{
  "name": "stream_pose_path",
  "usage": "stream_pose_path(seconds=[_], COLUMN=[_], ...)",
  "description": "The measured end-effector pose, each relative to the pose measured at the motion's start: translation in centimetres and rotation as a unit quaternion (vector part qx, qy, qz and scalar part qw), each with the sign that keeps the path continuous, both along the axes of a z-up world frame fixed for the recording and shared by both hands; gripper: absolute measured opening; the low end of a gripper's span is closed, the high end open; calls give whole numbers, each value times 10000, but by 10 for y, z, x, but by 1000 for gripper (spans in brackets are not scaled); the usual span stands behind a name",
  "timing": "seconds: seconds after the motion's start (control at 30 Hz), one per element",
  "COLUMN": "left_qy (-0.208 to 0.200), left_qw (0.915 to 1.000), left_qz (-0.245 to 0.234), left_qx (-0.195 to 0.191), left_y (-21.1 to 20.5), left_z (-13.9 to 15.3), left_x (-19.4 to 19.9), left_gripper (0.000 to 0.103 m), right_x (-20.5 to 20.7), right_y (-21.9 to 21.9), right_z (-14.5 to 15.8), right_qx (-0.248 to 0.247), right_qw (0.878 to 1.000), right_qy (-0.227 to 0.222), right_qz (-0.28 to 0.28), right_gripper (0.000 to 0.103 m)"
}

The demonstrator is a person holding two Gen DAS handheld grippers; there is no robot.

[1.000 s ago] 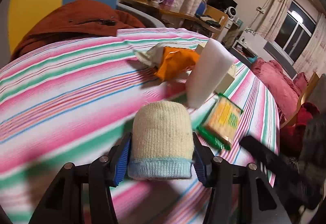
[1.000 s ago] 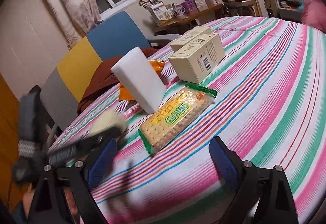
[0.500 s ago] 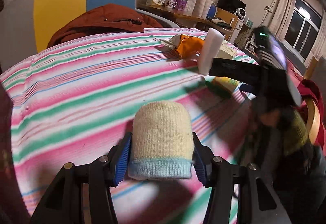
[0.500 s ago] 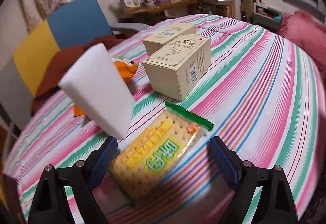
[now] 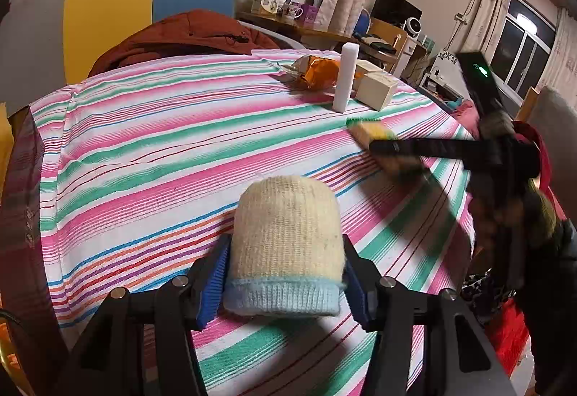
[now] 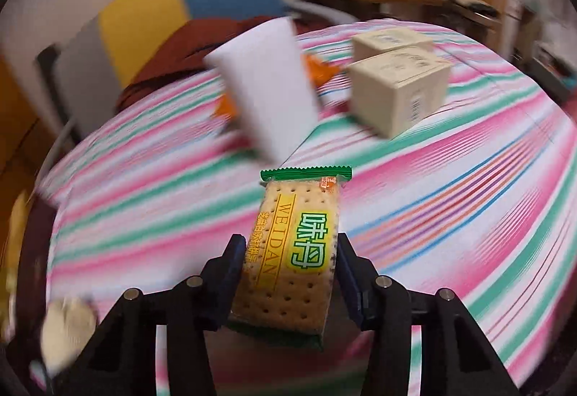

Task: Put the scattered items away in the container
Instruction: 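Grasp the cream knit sock with the left tool while the right tool grasps the WEIDAN cracker pack, then lift and carry the sock and cracker pack over the gold tray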

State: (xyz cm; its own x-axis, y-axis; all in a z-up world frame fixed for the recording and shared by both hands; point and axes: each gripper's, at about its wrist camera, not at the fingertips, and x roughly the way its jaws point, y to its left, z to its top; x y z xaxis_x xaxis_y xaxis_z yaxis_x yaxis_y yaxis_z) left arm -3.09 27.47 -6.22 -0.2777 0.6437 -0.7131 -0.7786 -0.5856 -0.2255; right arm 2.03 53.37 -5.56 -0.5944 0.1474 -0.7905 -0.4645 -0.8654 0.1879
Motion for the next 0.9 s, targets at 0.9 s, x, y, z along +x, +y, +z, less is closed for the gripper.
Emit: stream_pose_path(seconds=[0.9], left_qy=[124], left_qw=[9997], left_qz=[-66], left_qx=[220], left_y=[6], left_z=[-4], left_x=[6], left_gripper=[60], right_x=[12], right_y=[-71], right_z=[-12], right_qx=[1199], right_qw=[9911], right_qy=[374], right_qz=[435], right_gripper=[63])
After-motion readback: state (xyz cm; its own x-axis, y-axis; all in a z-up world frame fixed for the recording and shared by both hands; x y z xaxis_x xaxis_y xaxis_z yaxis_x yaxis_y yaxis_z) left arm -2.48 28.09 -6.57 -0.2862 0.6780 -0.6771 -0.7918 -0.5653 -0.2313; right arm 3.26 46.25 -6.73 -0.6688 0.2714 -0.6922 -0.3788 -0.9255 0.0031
